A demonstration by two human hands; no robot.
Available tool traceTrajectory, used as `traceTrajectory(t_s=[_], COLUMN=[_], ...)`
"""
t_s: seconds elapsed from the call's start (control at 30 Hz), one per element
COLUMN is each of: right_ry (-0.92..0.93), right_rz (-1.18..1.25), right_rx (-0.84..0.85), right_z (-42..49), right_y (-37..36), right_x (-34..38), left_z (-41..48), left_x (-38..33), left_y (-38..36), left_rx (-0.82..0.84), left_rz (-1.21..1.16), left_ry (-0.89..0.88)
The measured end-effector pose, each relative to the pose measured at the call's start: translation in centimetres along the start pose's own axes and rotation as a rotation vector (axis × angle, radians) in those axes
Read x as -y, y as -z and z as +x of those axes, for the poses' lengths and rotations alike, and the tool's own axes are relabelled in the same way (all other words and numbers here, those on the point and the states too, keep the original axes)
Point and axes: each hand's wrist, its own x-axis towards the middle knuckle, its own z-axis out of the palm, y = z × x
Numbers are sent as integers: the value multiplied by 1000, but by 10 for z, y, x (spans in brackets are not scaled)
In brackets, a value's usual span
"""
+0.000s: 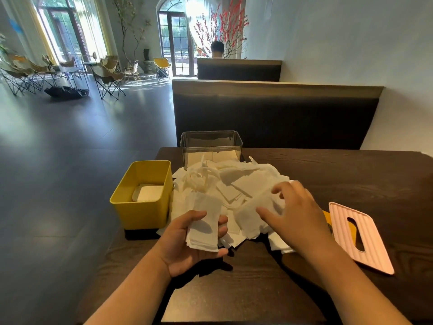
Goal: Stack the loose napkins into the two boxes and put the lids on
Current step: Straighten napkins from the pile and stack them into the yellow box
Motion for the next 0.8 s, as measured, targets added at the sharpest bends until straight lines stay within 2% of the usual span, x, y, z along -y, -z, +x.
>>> traceTrajectory(t_s=[0.07,0.17,0.4,0.53,0.8], right_ry=[-116,-186,-205,-154,-150], right_rz=[-106,-149,-170,-176,125], right_rx=[80,135,140,124,184], right_z=[-5,-3,10,12,10], right_y=[-2,-6,-11,-12,-12], right_x=[-11,-15,-7,-1,5], left_z=[2,2,0,0,2], left_x=[0,0,0,1,1], left_y=[1,-1,0,-1,1], left_rx=[-10,-28,-68,-75,-70], left_rz=[9,20,26,11,9], left_ry=[-7,-7,-14,-5,-9])
